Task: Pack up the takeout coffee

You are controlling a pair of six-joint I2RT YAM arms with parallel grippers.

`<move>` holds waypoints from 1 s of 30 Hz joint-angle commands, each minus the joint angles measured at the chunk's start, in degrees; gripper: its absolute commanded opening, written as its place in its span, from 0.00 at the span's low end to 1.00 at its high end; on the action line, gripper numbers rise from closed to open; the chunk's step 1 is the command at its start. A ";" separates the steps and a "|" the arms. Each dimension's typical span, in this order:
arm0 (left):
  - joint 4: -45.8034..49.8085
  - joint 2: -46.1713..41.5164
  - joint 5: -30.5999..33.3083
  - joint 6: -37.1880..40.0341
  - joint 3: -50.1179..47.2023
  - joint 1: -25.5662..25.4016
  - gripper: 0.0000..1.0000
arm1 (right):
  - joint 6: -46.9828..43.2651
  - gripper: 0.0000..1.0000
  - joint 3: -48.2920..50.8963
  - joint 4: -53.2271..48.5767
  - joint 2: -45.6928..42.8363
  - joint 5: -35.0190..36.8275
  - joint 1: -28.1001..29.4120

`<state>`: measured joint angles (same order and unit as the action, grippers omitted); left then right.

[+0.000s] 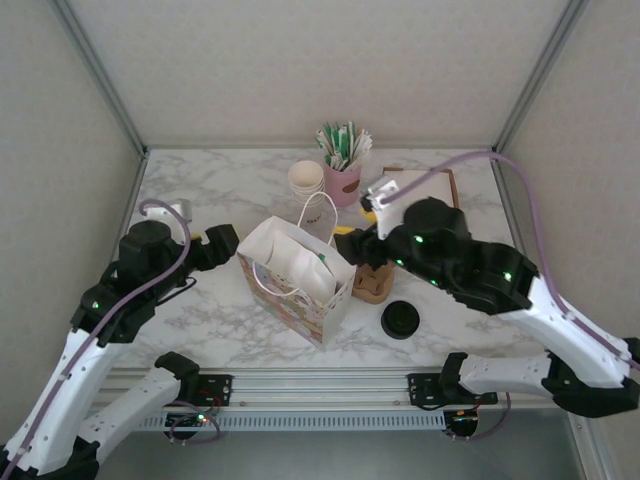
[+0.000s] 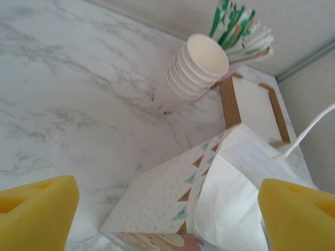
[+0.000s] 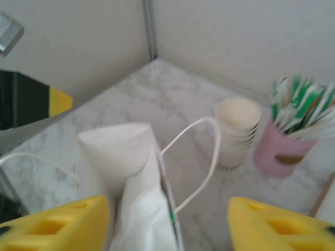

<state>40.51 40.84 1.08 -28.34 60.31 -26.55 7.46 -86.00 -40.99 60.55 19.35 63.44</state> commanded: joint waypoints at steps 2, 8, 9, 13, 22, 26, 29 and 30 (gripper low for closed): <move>-4.11 -2.93 8.81 2.29 -0.65 -0.51 0.96 | -5.56 0.74 7.58 12.23 -5.68 8.20 -0.26; -8.34 -7.42 28.19 2.52 -5.13 -0.47 1.00 | -11.91 0.96 16.11 20.30 -10.99 11.87 -0.25; -9.23 -7.94 31.19 2.90 -6.00 -0.47 1.00 | -13.22 0.99 18.02 22.78 -11.89 12.39 -0.27; -12.88 -7.79 39.01 5.80 -9.28 -0.26 1.00 | -22.00 0.99 24.77 33.69 -13.22 19.83 -0.33; -17.42 -1.26 51.61 2.49 -14.40 2.35 1.00 | -19.52 0.99 35.32 42.65 -12.34 22.56 -15.35; -18.45 1.19 52.48 -3.52 -16.46 6.59 1.00 | -14.05 0.99 39.91 45.43 -11.74 15.49 -26.90; -17.47 4.24 55.30 -8.85 -17.50 9.28 1.00 | -12.23 0.99 40.52 44.27 -8.50 14.18 -31.46; -17.55 5.37 55.52 -9.67 -17.97 10.03 1.00 | -11.87 0.99 41.34 45.62 -7.67 14.48 -32.59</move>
<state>23.94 44.36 52.07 -31.90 43.70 -18.26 -7.94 -45.67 0.47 51.37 35.92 32.73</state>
